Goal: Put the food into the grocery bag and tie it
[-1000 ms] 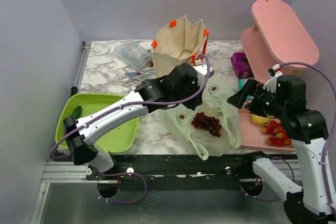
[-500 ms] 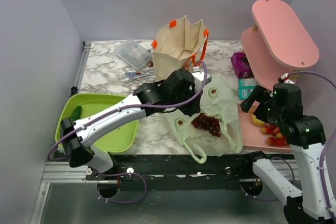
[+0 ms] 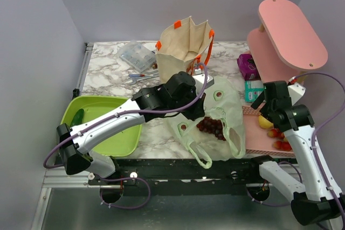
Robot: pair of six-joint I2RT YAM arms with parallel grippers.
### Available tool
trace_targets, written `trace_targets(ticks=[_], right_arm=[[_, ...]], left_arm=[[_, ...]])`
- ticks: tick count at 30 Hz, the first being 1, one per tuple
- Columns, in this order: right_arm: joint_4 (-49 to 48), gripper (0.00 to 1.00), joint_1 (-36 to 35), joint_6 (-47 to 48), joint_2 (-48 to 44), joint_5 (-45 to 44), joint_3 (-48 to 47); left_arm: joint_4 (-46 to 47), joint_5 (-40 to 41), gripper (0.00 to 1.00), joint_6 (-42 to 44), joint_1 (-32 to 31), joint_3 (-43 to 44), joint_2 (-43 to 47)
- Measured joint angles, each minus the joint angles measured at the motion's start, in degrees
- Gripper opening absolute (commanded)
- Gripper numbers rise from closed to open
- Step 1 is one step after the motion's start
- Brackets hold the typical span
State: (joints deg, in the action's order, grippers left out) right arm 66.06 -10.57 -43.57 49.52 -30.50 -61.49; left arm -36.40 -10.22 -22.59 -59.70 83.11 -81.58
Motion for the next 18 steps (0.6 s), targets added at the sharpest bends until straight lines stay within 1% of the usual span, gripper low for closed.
trace_targets(ticks=[4,8,13,14,15,18], right_arm=[[-1.4,1.00,0.0,-3.2,1.8,-2.5,2.0],[-2.4,1.00,-0.1,-9.9,1.8,-6.0,3.7],[-2.3,1.00,-0.1,-20.8,3.0,-11.3,9.7],[-2.4,0.97,-0.1,-22.5,3.6,-12.3,10.8],[-2.4,0.96,-0.1,-24.0,4.3,-13.4,11.9],[-3.9,0.96,-0.1,-25.7,5.7,-15.9,14.3]], left_arm=[[0.7,-0.2,0.00,0.0,0.0,-1.8,1.0],[1.0,-0.5,0.00,-0.1,0.0,-2.7,1.5],[2.1,-1.0,0.00,-0.3,0.0,-3.2,1.8],[2.1,-1.0,0.00,-0.2,0.0,-3.3,1.9],[2.1,-1.0,0.00,-0.2,0.0,-3.3,2.0],[2.1,-1.0,0.00,-0.2,0.0,-3.3,2.3]])
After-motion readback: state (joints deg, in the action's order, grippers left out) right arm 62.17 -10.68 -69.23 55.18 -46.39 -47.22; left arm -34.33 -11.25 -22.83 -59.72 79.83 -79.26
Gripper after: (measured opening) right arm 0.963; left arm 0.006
